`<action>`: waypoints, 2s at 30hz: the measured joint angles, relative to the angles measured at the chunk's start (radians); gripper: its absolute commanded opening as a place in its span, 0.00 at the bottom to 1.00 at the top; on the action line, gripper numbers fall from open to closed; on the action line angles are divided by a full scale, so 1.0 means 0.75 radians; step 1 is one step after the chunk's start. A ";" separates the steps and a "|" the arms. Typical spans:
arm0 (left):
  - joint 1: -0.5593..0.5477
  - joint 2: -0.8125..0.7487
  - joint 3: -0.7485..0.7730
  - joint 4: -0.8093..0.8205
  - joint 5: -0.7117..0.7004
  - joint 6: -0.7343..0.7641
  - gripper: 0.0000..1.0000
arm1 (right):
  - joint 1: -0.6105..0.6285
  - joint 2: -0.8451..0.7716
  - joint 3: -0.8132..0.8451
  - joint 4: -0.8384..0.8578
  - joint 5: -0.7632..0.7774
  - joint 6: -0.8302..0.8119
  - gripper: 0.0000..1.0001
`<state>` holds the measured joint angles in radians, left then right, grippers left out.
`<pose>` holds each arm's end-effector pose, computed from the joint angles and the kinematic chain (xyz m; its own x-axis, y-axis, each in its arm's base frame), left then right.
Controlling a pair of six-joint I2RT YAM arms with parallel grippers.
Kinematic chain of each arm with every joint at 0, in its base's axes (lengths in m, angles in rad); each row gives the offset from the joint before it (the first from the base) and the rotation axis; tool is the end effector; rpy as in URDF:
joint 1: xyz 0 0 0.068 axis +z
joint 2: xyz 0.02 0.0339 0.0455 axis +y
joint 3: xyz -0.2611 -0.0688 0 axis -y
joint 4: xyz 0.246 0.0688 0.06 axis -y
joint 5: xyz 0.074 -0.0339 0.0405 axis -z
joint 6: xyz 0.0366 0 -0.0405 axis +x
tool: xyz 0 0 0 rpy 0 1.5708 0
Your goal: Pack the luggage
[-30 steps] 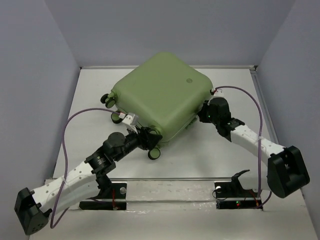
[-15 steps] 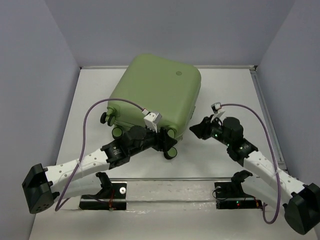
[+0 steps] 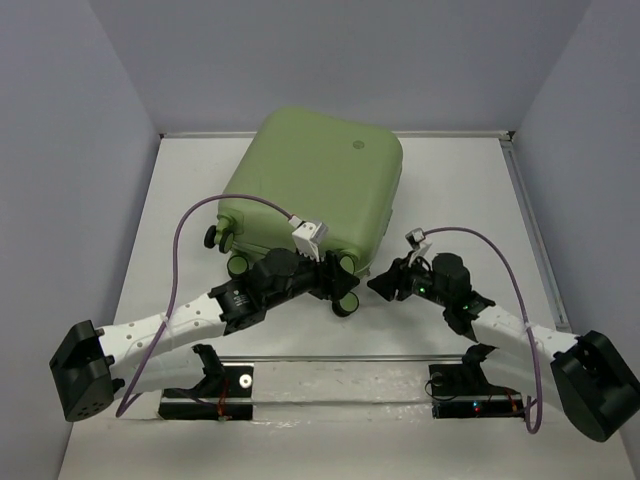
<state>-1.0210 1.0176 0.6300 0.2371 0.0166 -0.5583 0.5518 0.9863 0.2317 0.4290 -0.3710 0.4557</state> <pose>0.1262 -0.2072 0.2816 -0.5226 -0.1609 -0.8373 0.6888 0.4990 -0.5259 0.1622 0.1155 0.1719 -0.5883 0.1195 -0.7997 -0.5815 0.6248 0.5211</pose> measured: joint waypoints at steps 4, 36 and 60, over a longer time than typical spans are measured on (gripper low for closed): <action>-0.001 0.000 0.000 -0.001 -0.004 -0.002 0.06 | 0.000 0.091 0.017 0.110 -0.009 -0.047 0.50; 0.002 0.091 0.057 0.016 0.009 -0.116 0.06 | 0.352 0.232 -0.021 0.428 0.469 0.002 0.07; -0.020 0.376 0.423 -0.244 -0.020 -0.130 0.99 | 0.952 0.621 -0.016 1.020 1.399 0.232 0.07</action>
<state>-1.0359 1.2999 0.9470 0.0544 0.0013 -0.6556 1.2655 1.4521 0.2195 1.1942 0.6785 0.6300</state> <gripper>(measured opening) 0.987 0.076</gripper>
